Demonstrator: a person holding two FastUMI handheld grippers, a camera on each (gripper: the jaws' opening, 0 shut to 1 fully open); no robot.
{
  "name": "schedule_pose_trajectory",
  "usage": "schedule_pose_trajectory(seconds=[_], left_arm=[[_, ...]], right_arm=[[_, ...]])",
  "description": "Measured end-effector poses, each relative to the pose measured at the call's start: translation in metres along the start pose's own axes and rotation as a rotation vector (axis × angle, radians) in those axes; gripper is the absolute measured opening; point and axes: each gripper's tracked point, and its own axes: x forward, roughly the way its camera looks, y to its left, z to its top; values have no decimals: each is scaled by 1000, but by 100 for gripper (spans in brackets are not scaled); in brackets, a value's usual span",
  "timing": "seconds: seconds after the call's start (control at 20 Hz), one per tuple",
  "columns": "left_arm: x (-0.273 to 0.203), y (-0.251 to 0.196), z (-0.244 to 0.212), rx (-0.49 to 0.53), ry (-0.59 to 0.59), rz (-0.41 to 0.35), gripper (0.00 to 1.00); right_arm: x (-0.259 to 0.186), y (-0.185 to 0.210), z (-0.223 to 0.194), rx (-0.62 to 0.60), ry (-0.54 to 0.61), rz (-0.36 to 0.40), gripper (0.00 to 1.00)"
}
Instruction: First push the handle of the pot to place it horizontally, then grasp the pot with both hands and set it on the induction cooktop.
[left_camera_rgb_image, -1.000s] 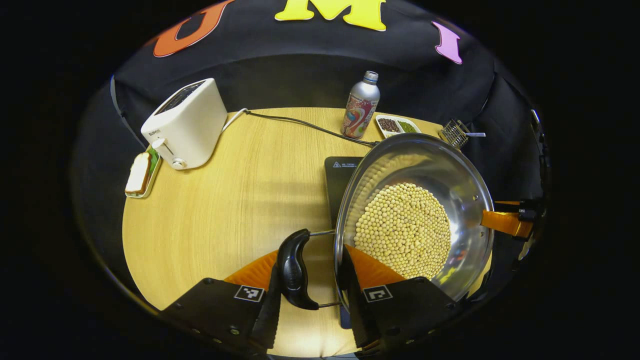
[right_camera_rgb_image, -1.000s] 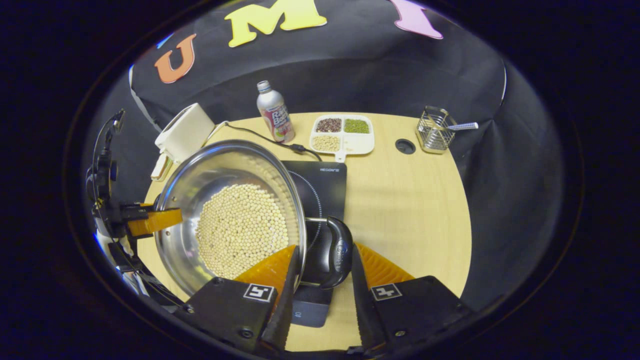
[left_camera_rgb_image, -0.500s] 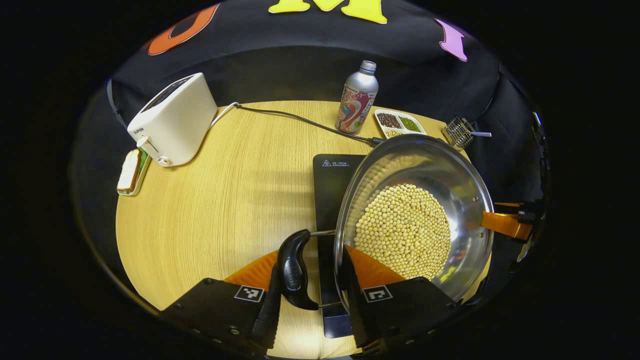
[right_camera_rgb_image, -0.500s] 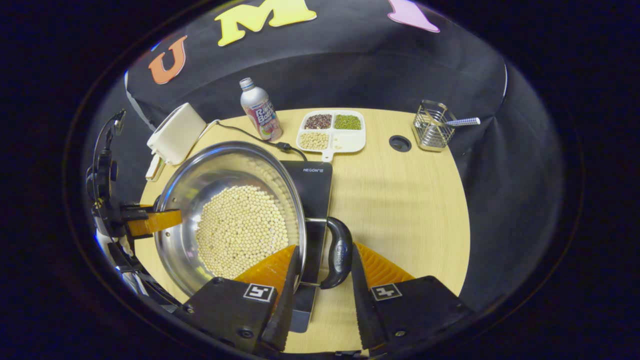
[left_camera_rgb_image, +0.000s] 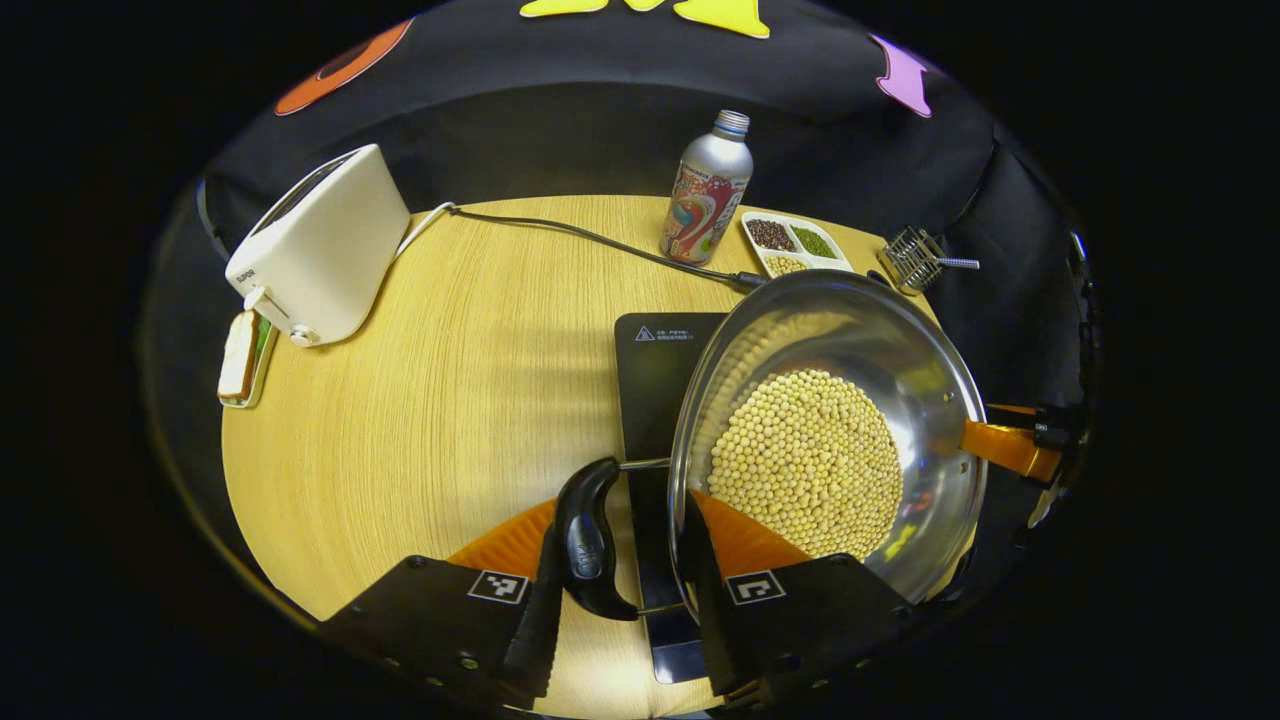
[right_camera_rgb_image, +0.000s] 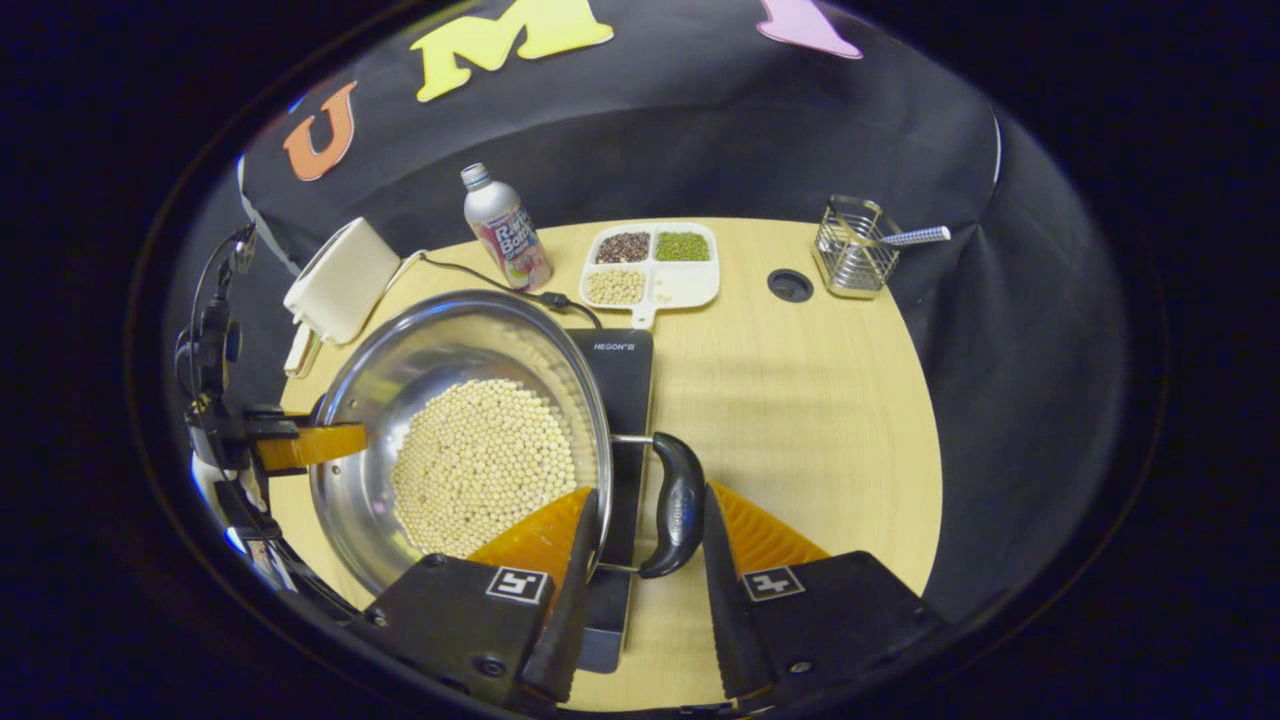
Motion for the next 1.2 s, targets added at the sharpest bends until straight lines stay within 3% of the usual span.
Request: schedule_pose_trajectory(seconds=[0.05,0.1,0.4,0.45,0.5,1.0,1.05,1.15,1.2], left_arm=[[1,0,1,0,0,-1,52],[0,-1,1,1,-2,-3,57],[1,-1,0,14,-20,0,58],[1,0,0,13,-23,0,68],[1,-1,0,10,-23,-1,58],[2,-1,2,7,-32,-6,59],[1,-1,2,5,-34,-6,69],[0,0,5,25,-65,-4,51],[-4,1,8,38,-98,8,75]], right_arm=[[0,0,-1,-8,-2,-5,54],[-1,0,-1,-9,-7,-10,55],[1,-1,-2,-14,-40,-11,55],[1,-1,-1,-12,-44,-13,55],[1,-1,-2,-10,-47,-17,55],[3,-3,-1,-6,-98,-71,57],[3,-4,0,-5,-104,-67,55],[1,-4,1,15,-133,-50,58],[3,-5,0,24,-142,-46,67]])
